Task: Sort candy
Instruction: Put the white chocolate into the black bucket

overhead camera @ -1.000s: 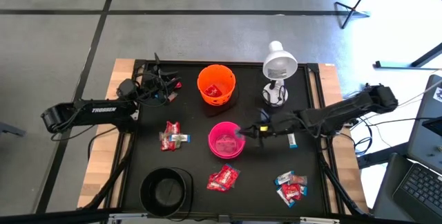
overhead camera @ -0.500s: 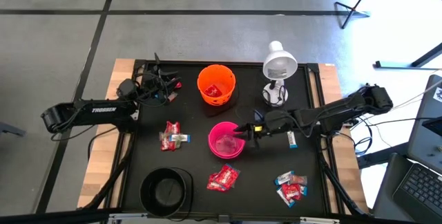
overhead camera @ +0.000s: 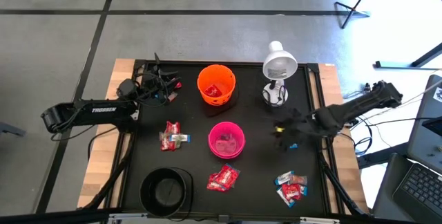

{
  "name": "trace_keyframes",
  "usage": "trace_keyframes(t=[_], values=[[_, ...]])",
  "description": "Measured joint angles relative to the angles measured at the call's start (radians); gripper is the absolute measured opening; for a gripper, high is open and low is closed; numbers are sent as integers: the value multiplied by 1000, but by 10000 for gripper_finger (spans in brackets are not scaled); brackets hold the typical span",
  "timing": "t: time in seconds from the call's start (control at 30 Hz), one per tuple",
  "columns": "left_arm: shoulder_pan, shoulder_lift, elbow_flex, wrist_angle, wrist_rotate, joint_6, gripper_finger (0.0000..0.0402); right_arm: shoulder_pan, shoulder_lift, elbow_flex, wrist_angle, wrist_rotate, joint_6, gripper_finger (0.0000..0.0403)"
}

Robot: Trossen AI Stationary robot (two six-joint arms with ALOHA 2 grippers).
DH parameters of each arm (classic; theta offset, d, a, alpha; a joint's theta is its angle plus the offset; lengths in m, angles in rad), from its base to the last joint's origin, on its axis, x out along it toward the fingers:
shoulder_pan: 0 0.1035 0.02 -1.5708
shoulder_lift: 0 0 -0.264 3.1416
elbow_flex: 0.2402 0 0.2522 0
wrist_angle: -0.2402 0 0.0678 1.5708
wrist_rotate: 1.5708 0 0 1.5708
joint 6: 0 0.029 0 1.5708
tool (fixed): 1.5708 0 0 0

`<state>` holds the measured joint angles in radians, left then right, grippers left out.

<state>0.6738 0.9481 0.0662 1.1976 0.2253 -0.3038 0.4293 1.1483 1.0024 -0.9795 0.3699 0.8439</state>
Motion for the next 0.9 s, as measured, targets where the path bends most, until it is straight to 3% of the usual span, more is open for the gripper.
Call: trace_keyframes(t=[0.13, 0.27, 0.57, 0.9], values=[[0, 0, 0, 0, 0, 0, 151, 68, -49, -82, -92, 45, 247, 169], [0, 0, 0, 0, 0, 0, 151, 82, -54, -193, -123, 20, 437, 169], [0, 0, 0, 0, 0, 0, 151, 82, -53, -445, -12, -124, 624, 169], [0, 0, 0, 0, 0, 0, 151, 82, -53, -553, 119, -201, 680, 169]])
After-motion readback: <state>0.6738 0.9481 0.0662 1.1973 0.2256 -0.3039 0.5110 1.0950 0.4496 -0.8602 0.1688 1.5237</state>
